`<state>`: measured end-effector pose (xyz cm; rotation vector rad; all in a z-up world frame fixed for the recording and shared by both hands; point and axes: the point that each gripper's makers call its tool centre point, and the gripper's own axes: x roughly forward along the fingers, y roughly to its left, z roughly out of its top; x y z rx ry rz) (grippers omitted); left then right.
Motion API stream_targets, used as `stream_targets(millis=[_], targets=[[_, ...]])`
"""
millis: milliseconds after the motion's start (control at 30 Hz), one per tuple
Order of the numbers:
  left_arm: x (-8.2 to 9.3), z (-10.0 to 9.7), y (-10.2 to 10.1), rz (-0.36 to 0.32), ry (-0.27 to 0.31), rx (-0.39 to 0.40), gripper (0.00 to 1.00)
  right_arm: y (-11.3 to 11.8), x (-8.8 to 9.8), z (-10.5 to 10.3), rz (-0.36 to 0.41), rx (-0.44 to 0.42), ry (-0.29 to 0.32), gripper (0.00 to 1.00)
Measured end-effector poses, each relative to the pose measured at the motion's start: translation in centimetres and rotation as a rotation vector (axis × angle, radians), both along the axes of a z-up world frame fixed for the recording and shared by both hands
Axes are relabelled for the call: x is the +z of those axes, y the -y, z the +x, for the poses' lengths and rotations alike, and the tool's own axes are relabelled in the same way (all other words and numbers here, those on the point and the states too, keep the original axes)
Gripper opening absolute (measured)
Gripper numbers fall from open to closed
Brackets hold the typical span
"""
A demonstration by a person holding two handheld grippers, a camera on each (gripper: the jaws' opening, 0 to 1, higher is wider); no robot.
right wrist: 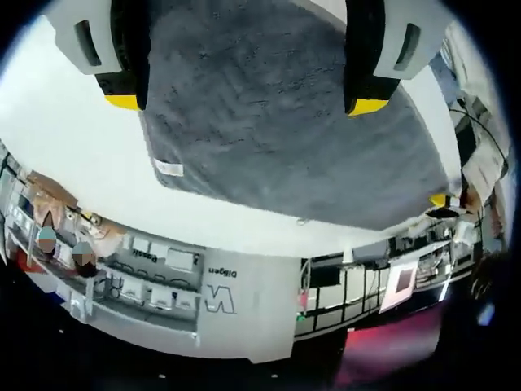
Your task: Open the folded towel by lifting each exposed corner and separating the folded layers until the towel lies flat within the target outline without major curled edges
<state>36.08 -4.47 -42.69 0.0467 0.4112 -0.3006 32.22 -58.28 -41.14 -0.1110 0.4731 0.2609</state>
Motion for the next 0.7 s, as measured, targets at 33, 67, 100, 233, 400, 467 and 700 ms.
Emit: stream_targets(millis=[33,67,100,233,400,467,700], targets=[[0.0,-0.1,0.0,-0.018,0.002,0.008,0.94,-0.2,-0.2,-0.3,0.016,-0.001,-0.004,0.99],[0.1,-0.3,0.1,-0.019,0.006,0.008,0.93,-0.4,-0.3,-0.5,0.026,-0.001,-0.004,0.99],[0.2,-0.4,0.1,-0.018,0.008,0.009,0.93,-0.5,-0.3,-0.7,0.037,-0.011,-0.003,0.99],[0.5,-1.1,0.2,0.017,0.023,0.026,0.93,-0.8,-0.6,-1.3,0.034,-0.024,0.000,0.98],[-0.6,-1.7,0.4,0.051,-0.010,0.024,0.95,-1.3,-1.9,-1.8,0.065,-0.031,-0.031,0.98],[-1.3,-1.9,0.3,0.066,-0.027,0.023,0.95,-1.4,-2.8,-2.0,0.064,-0.033,-0.056,0.98],[-1.4,-2.4,0.0,0.019,-0.006,0.049,0.95,-1.4,-3.6,-2.4,0.039,-0.048,-0.053,0.99]])
